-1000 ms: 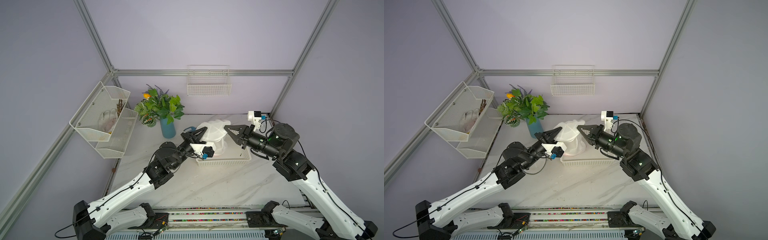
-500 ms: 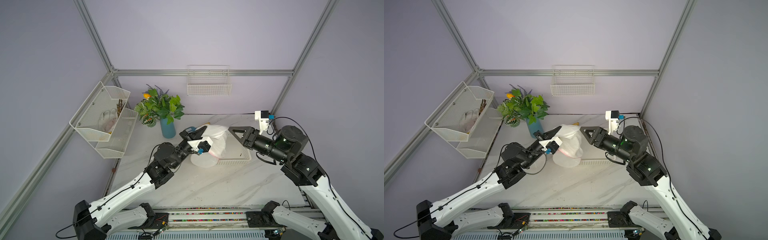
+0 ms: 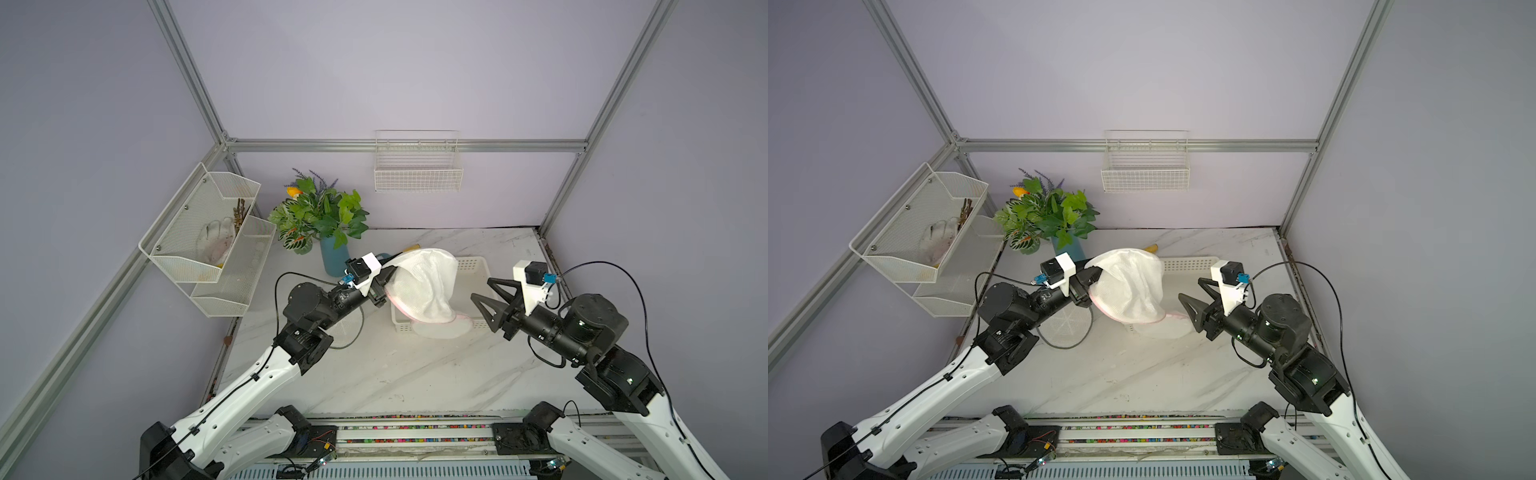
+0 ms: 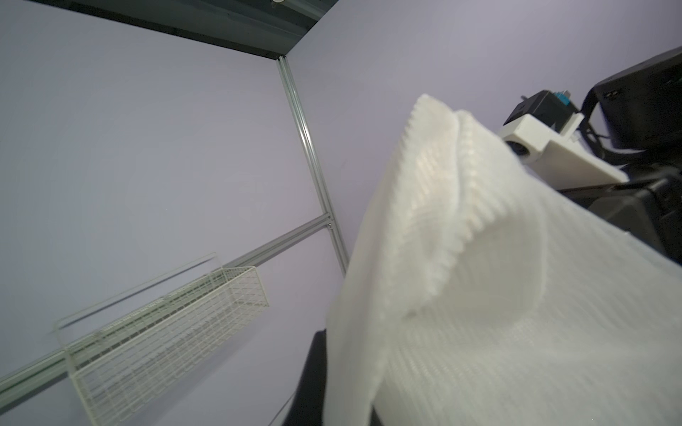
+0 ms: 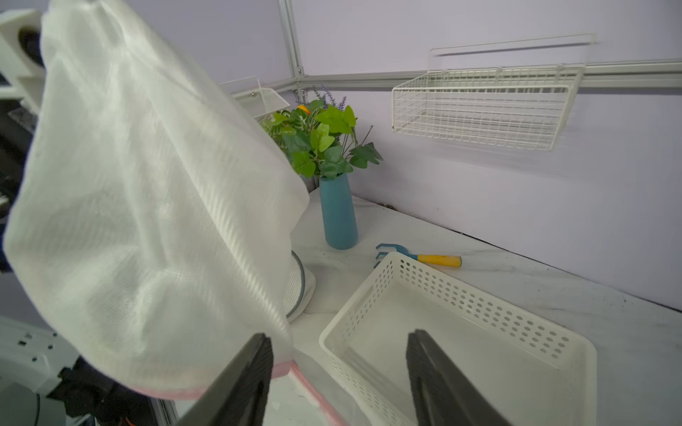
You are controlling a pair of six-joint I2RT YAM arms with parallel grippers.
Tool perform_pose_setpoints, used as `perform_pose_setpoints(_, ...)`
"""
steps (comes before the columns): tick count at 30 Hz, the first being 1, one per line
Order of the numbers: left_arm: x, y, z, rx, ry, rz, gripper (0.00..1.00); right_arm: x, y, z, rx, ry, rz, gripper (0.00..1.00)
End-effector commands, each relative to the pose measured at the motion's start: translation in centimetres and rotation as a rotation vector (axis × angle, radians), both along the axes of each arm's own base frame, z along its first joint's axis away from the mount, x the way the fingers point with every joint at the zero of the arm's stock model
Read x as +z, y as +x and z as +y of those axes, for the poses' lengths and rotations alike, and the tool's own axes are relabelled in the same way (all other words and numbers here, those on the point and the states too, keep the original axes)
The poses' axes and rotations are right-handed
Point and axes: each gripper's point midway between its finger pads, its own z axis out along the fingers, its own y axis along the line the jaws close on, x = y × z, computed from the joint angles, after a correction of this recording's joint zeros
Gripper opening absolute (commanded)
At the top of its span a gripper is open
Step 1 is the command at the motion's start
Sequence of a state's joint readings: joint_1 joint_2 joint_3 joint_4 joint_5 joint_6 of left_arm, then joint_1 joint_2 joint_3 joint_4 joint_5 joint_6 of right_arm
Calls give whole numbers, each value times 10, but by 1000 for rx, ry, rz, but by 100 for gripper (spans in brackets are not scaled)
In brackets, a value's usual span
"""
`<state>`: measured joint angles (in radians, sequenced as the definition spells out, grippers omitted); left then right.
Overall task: Turn the laundry bag inside out
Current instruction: Turn over the laundry bag.
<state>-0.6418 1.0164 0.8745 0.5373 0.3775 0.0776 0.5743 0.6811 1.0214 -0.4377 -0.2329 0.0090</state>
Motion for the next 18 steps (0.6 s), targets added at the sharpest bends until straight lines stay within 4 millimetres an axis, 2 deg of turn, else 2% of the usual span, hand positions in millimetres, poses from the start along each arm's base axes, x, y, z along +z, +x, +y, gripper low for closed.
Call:
perform_pose_setpoints(1, 13, -24, -8, -225, -124, 68, 0, 23, -22, 17, 170, -49, -220, 63)
perform_pose_setpoints(5, 10, -26, -16, -314, -161, 104, 0, 24, -33, 30, 283, -60, -260, 59)
perform_pose_setpoints(9, 9, -28, -21, -361, -165, 107, 0, 22, -37, 30, 295, -112, -297, 57)
perform_pose_setpoints(11, 9, -29, -23, -379, -164, 104, 0, 22, -36, 24, 266, -146, -320, 56)
perform_pose_setpoints(14, 9, -30, -23, -391, -170, 93, 0, 29, -29, 3, 123, -127, -339, 53)
perform_pose_setpoints(18, 7, -32, -25, -413, -174, 92, 0, 37, -41, -9, 87, -48, -363, 52)
